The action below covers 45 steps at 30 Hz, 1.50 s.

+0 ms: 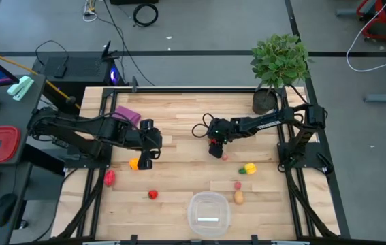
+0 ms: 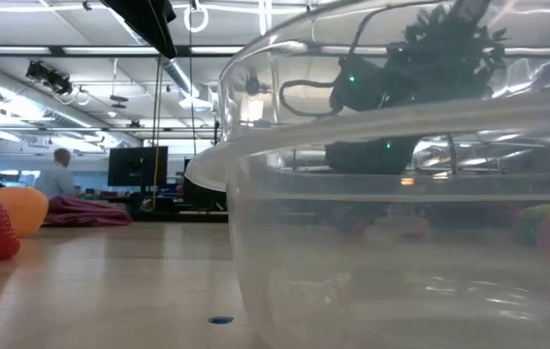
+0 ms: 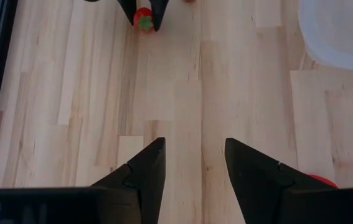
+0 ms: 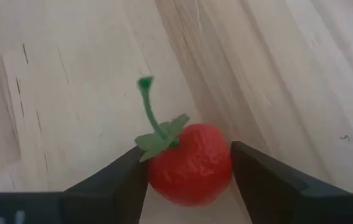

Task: Pick and placing Produce into tupperware
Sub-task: Put the top strawberry into the transparent bin

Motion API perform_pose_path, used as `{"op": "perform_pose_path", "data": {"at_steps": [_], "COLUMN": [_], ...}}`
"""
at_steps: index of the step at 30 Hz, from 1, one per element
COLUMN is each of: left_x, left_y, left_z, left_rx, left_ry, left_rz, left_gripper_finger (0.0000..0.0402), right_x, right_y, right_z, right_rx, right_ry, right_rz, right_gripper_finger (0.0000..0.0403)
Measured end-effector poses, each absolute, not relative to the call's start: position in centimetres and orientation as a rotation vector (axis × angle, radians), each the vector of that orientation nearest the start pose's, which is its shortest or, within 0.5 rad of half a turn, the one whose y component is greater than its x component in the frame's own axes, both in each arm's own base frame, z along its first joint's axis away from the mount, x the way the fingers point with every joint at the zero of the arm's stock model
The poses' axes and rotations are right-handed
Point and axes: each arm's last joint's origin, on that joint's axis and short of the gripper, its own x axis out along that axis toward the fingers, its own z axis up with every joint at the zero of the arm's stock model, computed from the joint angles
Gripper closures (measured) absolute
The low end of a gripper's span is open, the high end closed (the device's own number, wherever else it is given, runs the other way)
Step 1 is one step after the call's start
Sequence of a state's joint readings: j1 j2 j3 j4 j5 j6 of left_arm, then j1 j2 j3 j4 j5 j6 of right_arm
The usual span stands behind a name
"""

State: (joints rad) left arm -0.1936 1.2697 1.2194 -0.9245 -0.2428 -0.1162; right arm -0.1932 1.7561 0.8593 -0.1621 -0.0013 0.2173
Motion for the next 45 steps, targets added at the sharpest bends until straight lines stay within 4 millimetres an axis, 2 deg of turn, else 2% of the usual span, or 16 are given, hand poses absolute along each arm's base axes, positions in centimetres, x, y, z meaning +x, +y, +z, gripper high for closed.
{"op": "perform_pose_path", "data": {"at_steps": [7,17,22,27,30,34,37,40,42,45], "left_x": [24.0,24.0,24.0,24.0,24.0,24.0,24.1,24.3,24.5,24.7], "left_y": [-4.0,-4.0,-4.0,-4.0,-4.0,-4.0,-4.0,-4.0,-4.1,-4.1], "left_z": [32.4,32.4,32.4,32.4,32.4,32.4,32.5,32.6,32.8,32.9], "left_rx": [0.103,0.102,0.102,0.102,0.103,0.102,0.099,0.08,0.05,0.007], "left_ry": [0.946,0.946,0.946,0.946,0.946,0.945,0.933,0.905,0.881,0.857], "left_rz": [0.101,0.101,0.101,0.101,0.101,0.101,0.101,0.105,0.116,0.132], "left_gripper_finger": [0.0228,0.023,0.0228,0.023,0.023,0.0229,0.0228,0.0229,0.023,0.0229], "right_x": [31.1,31.3,31.4,31.0,30.3,29.2,28.5,27.9,27.6,27.9], "right_y": [-6.1,-6.1,-4.7,-1.2,2.4,7.5,11.2,14.2,15.4,16.1], "right_z": [12.6,12.8,14.5,18.3,20.5,22.1,22.2,21.4,20.3,18.3], "right_rx": [0.295,0.294,0.278,0.349,0.391,0.442,0.465,0.463,0.454,0.464], "right_ry": [1.016,0.996,0.928,0.809,0.745,0.683,0.655,0.651,0.686,0.744], "right_rz": [-0.29,-0.287,-0.255,-0.144,-0.053,0.015,0.078,0.105,0.094,0.057], "right_gripper_finger": [0.0208,0.0206,0.0211,0.0209,0.021,0.0209,0.0208,0.0207,0.0207,0.0207]}}
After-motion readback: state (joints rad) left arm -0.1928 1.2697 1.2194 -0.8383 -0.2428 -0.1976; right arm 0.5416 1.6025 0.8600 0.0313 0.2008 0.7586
